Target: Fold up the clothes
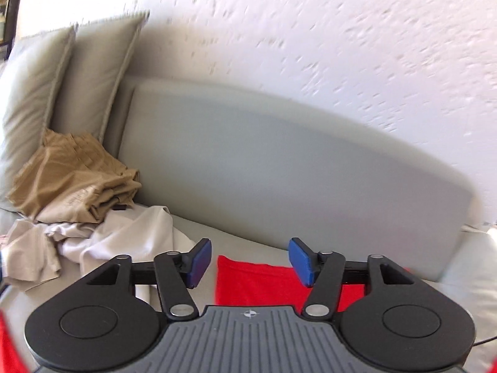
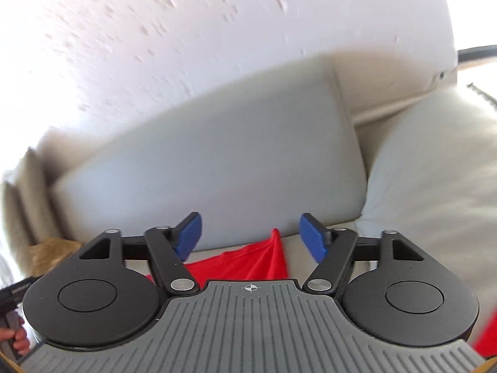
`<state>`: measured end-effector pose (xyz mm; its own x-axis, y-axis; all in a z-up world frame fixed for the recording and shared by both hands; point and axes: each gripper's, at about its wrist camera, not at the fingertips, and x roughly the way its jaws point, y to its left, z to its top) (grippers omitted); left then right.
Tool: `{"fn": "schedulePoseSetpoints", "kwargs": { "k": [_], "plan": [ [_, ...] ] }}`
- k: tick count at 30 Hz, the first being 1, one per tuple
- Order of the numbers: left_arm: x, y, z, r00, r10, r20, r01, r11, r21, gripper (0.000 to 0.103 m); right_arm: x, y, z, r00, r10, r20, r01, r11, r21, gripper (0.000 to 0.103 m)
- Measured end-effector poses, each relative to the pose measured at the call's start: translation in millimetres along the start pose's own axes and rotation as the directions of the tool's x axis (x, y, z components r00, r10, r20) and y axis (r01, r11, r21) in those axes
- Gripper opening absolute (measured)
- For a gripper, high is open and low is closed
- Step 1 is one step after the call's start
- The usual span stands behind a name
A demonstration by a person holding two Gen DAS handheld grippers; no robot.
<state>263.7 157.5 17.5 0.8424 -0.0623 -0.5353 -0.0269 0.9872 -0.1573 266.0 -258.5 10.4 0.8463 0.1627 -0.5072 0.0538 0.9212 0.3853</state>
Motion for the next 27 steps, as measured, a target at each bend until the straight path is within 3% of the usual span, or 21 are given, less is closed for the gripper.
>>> {"fn": "schedulePoseSetpoints", "kwargs": {
  "k": [2,5,10,13,15,16,17,18,20,21,23,25,27],
  "plan": [
    [-43.8,-17.1,-12.3,1.000,-0.017,-0.018,0.018,1.000,0.014,0.067,-50.5,2.0,-4.6,1.000,0.012,0.001,-0.012,1.000,-0.023,0.078],
    [-89.4,-21.4,-47.7,0.991,-0.057,-0.118,0.058,0.998,0.008,0.067,-107.1,-4.9,-11.1,0.997,0.047,-0.061,-0.048,0.999,-0.015,0.080],
    [-123.6,-22.5,-145.7,0.944,-0.078,-0.320,0.085,0.996,0.007,0.066,-164.5,-12.6,-75.2,0.960,0.102,-0.259,-0.079,0.992,0.099,0.082],
    [-125.1,-32.9,-207.5,0.916,-0.032,-0.400,0.051,0.998,0.038,0.062,-156.6,-23.5,-136.3,0.916,0.091,-0.390,-0.041,0.990,0.134,0.081],
    [-124.4,-41.9,-233.8,0.911,0.037,-0.410,-0.012,0.998,0.063,0.058,-137.6,-31.4,-179.8,0.890,0.034,-0.456,0.017,0.994,0.107,0.061],
    [-125.4,-46.3,-243.1,0.915,0.065,-0.398,-0.040,0.997,0.070,0.057,-132.9,-32.2,-194.3,0.879,0.000,-0.476,0.041,0.996,0.076,0.039],
    [-126.7,-49.7,-248.8,0.922,0.077,-0.379,-0.050,0.996,0.080,0.056,-127.8,-31.8,-206.0,0.869,-0.026,-0.494,0.054,0.998,0.044,0.030],
    [-127.2,-52.3,-253.4,0.927,0.083,-0.367,-0.050,0.994,0.098,0.055,-123.8,-31.2,-215.9,0.859,-0.039,-0.510,0.059,0.998,0.022,0.028],
    [-121.6,-53.9,-259.1,0.928,0.088,-0.362,-0.047,0.992,0.121,0.037,-116.2,-25.7,-229.3,0.844,-0.053,-0.533,0.052,0.999,-0.017,0.028],
    [-117.8,-53.2,-261.5,0.921,0.085,-0.381,-0.041,0.992,0.120,0.027,-112.3,-20.5,-233.8,0.837,-0.065,-0.543,0.046,0.998,-0.048,0.028],
    [-115.3,-56.4,-266.6,0.901,0.088,-0.425,-0.030,0.989,0.142,0.025,-105.6,-11.9,-243.4,0.821,-0.090,-0.564,0.041,0.994,-0.099,0.030],
    [-120.2,-66.0,-270.3,0.890,0.111,-0.443,-0.005,0.972,0.233,0.025,-103.5,-5.4,-255.6,0.809,-0.112,-0.578,0.030,0.988,-0.151,0.034],
    [-129.0,-73.3,-275.4,0.872,0.110,-0.476,0.029,0.961,0.275,0.024,-110.1,4.0,-265.8,0.805,-0.142,-0.576,0.008,0.974,-0.228,0.034]
  ]
}}
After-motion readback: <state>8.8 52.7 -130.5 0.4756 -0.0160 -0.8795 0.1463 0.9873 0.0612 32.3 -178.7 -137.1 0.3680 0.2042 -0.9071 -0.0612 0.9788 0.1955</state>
